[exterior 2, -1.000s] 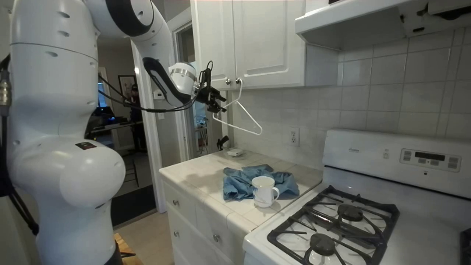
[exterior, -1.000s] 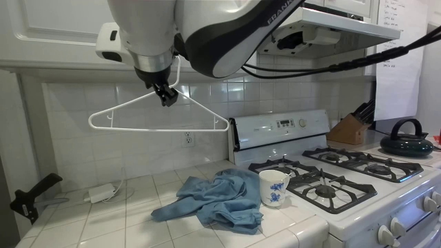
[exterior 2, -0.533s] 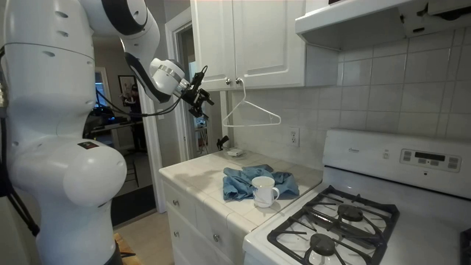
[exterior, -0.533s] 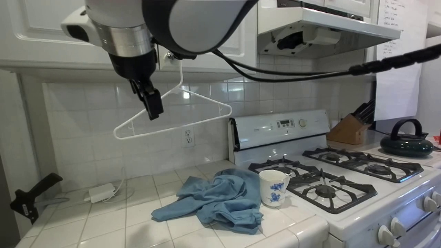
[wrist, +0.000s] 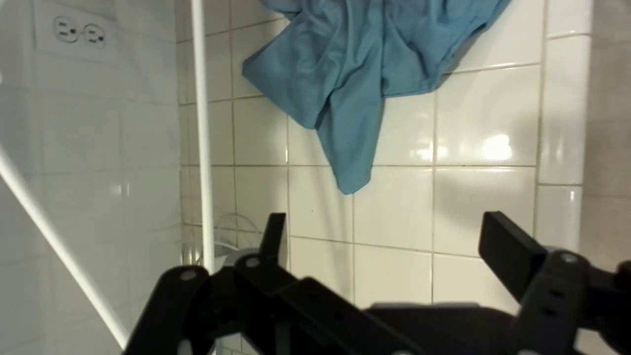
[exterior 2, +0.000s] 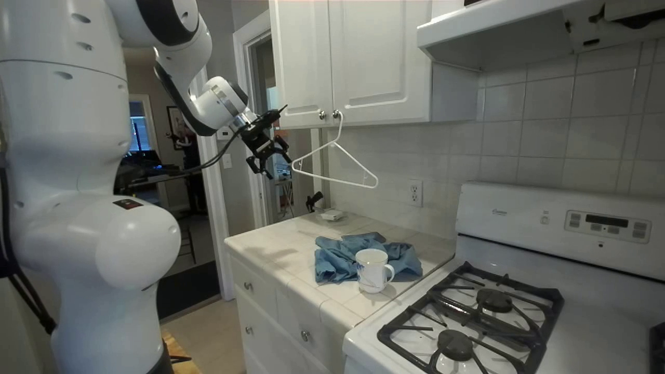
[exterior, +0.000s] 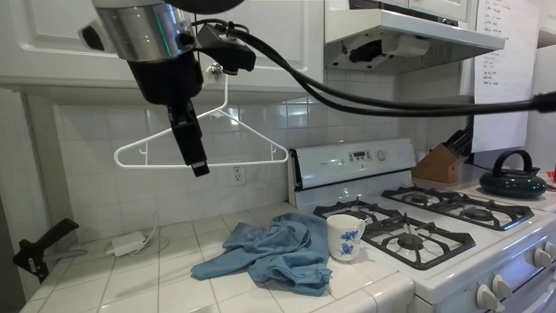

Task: Hang the hanger on the handle of the right upper cabinet door.

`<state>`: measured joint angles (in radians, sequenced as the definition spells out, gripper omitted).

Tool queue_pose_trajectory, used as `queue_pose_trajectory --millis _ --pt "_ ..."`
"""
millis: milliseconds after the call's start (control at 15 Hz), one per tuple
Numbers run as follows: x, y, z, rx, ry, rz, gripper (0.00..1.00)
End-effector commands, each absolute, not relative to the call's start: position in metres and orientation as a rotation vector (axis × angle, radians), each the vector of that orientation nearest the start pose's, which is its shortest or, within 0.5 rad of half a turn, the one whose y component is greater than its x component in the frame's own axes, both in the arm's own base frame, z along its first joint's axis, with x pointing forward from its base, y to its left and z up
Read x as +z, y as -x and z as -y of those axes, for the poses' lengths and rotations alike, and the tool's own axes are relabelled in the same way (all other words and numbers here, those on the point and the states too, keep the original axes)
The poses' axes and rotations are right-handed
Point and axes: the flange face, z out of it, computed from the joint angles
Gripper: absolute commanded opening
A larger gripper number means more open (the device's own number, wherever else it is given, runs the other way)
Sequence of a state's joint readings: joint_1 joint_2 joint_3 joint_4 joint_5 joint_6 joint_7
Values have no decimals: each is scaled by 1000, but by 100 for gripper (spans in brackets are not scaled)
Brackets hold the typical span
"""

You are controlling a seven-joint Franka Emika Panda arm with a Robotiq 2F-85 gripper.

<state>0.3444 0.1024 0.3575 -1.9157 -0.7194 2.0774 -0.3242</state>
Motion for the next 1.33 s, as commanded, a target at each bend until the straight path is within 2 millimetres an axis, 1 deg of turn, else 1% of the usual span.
queue_pose_trajectory --millis 0,400,600,800,867,1000,1267 --pt "458 -466 -366 174 -2130 -1488 100" --pt "446 -452 -409 67 -2265 -1271 100" --pt "444 -450 -425 -54 -2271 -1160 100" --pt "445 -446 -425 -240 -2294 -1044 100" --pt "444 -442 -417 -143 -2245 -1102 100" --pt "445 -444 -420 -197 -2257 -1072 100" --pt "443 -448 -420 -208 -2264 -1065 100"
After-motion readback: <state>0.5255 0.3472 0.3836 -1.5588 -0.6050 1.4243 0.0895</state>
